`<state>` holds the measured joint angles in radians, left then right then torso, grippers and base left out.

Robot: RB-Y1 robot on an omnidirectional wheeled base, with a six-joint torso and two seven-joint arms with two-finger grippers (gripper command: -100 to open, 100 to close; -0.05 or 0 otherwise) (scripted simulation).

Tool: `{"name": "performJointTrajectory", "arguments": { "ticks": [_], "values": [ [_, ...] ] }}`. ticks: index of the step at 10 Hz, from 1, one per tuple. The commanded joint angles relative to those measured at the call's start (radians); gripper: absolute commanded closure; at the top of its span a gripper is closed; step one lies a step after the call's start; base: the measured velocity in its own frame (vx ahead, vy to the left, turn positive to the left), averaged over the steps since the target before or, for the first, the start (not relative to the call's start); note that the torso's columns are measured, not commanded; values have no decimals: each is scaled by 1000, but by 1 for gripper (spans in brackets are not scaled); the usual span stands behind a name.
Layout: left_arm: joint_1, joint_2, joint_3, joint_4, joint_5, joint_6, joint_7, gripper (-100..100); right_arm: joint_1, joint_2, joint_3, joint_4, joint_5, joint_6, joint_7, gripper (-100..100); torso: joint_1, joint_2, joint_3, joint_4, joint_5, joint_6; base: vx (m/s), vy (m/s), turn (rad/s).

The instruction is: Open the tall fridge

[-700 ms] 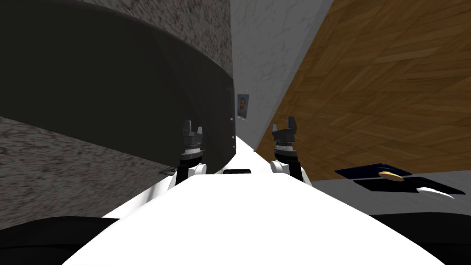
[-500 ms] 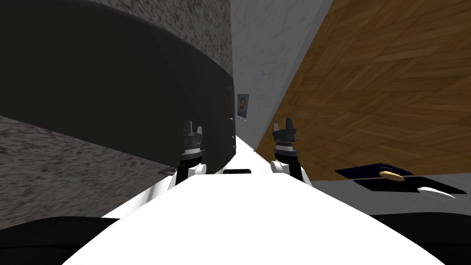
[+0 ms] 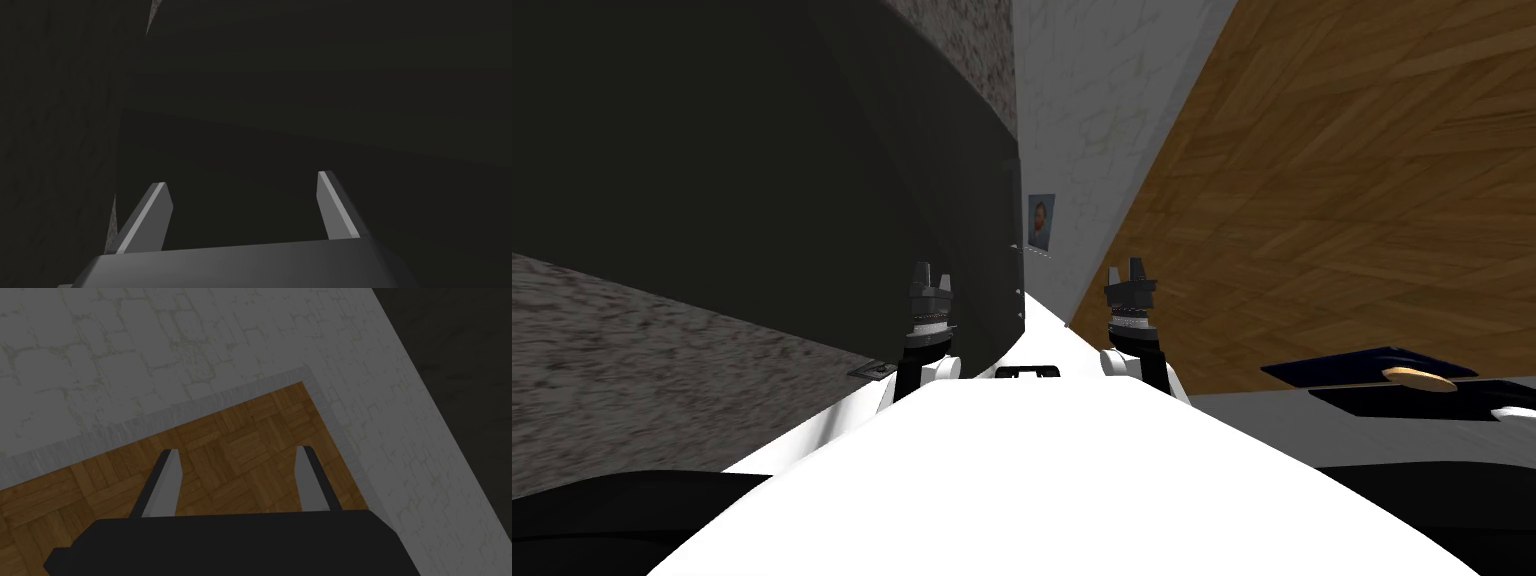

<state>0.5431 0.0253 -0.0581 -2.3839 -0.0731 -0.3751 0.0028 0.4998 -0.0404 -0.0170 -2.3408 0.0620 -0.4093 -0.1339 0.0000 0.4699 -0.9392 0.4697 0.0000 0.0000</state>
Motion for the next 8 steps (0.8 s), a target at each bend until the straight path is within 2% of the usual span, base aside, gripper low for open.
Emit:
{"name": "performJointTrajectory", "arguments": {
  "ticks": [1, 2, 3, 5, 8],
  "values": [
    [0, 0, 0, 0, 0, 0, 0, 0, 0, 0, 0, 0, 0, 0, 0, 0, 0, 74, -148, 74, 0, 0, 0, 0, 0],
    [0, 0, 0, 0, 0, 0, 0, 0, 0, 0, 0, 0, 0, 0, 0, 0, 0, 148, -295, 148, 0, 0, 0, 0, 0],
    [-5, 29, 7, -5, 5, 17, -6, -100, 0, 0, 0, 0, 0, 0, 0, 0, 0, 221, -443, 221, 0, 0, 10, -8, -48],
    [-18, 65, 24, -14, 16, 56, -21, -100, 0, 0, 0, 0, 0, 0, 0, 0, -1, 264, -531, 264, 0, 0, 12, -26, -96],
    [-50, 106, 62, -31, 41, 138, -56, -100, 0, 0, 0, 0, 0, 0, 0, 0, -1, 267, -537, 268, 0, 0, 33, -49, -125]
  ]
}}
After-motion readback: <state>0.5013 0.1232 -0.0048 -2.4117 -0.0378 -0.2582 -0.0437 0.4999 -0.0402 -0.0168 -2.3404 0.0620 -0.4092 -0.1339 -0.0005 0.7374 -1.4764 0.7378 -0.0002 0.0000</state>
